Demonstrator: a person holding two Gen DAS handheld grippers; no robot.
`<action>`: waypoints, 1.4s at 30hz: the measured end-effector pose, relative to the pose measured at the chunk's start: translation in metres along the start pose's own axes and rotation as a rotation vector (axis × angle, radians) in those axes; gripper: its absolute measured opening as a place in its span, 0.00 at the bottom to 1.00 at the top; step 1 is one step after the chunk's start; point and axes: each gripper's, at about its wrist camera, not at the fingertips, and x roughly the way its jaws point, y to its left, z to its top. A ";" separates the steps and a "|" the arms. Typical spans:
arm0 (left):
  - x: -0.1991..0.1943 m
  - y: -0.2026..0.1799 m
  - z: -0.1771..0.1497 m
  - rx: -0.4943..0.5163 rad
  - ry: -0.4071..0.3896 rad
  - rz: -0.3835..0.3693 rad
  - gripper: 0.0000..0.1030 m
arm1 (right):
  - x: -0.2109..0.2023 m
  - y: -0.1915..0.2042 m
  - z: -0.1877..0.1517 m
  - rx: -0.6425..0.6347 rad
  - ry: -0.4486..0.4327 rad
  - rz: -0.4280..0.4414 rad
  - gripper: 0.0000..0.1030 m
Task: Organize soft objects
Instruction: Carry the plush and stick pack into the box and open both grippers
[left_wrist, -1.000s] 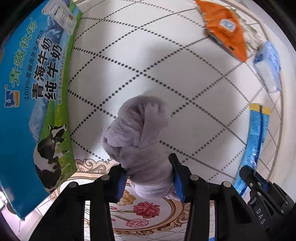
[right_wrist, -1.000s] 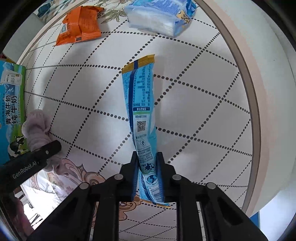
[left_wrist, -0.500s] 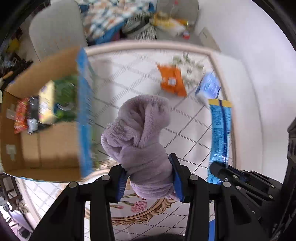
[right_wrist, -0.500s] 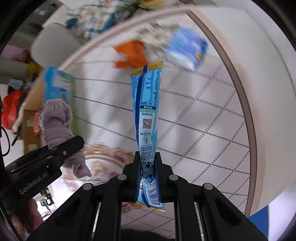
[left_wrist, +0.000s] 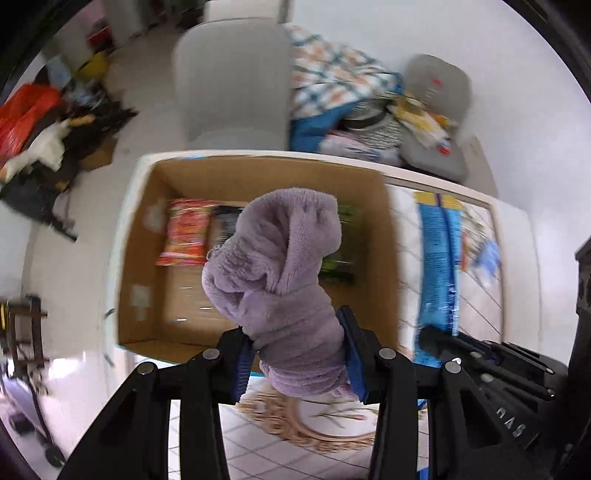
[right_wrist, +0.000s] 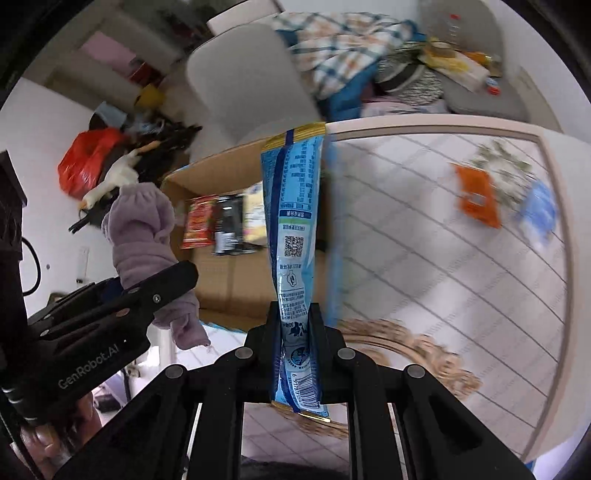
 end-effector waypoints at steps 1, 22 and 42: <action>0.005 0.013 0.003 -0.018 0.006 0.005 0.38 | 0.007 0.008 0.002 0.011 -0.001 -0.001 0.13; 0.123 0.098 0.020 -0.053 0.309 0.025 0.49 | 0.157 0.012 -0.002 0.459 0.039 -0.021 0.65; 0.053 0.091 -0.004 0.027 0.089 0.096 0.98 | 0.117 0.058 0.001 -0.003 0.058 -0.337 0.93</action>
